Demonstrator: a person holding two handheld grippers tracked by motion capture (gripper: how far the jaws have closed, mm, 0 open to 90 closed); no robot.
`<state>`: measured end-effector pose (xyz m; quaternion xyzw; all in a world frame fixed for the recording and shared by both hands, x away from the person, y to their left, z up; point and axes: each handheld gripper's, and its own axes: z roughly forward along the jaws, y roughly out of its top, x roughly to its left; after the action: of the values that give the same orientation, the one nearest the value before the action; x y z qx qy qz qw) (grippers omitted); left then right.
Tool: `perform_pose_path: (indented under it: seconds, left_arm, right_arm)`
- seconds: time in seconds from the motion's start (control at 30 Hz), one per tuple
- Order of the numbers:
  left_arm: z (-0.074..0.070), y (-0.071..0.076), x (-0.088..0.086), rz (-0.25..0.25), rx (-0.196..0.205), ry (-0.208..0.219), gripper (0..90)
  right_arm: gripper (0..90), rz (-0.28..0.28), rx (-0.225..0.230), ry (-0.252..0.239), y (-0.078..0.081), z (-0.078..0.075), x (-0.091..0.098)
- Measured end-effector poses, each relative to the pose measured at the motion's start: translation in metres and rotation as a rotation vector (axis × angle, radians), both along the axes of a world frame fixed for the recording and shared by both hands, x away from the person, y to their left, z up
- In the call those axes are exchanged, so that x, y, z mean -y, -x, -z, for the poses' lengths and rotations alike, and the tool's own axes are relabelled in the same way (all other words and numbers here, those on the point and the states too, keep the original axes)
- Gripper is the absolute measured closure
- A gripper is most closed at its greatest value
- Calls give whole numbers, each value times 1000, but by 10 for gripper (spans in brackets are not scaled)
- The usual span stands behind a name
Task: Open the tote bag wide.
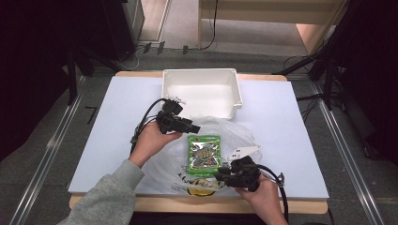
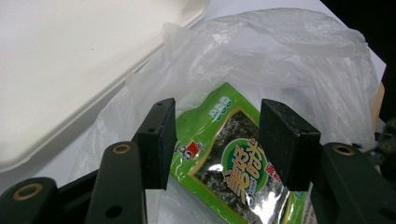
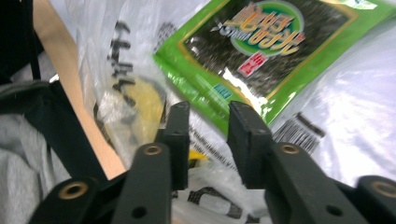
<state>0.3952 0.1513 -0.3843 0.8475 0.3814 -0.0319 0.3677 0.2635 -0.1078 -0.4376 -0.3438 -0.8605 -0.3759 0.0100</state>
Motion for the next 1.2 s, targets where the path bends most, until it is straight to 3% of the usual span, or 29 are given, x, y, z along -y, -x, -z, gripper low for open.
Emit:
perform_pose_path:
  seconds: [0.27, 0.57, 0.67, 0.93, 1.2]
  left_arm:
    - [-5, 15, -6, 14, -3, 5, 458]
    - [-1, 29, -10, 18, -13, 6, 440]
    - [0, 34, -12, 14, -15, 15, 438]
    - [5, 46, -16, 18, -7, 17, 429]
    - [13, 58, -22, 29, 13, 15, 407]
  right_arm:
    - [603, 50, 26, -24, -9, -9, 4]
    - [553, 79, 26, -32, -29, -19, 9]
    - [528, 91, 7, -35, -38, -20, 8]
    - [492, 96, 8, -40, -56, -22, 3]
    - [478, 64, 7, -66, -69, -20, -2]
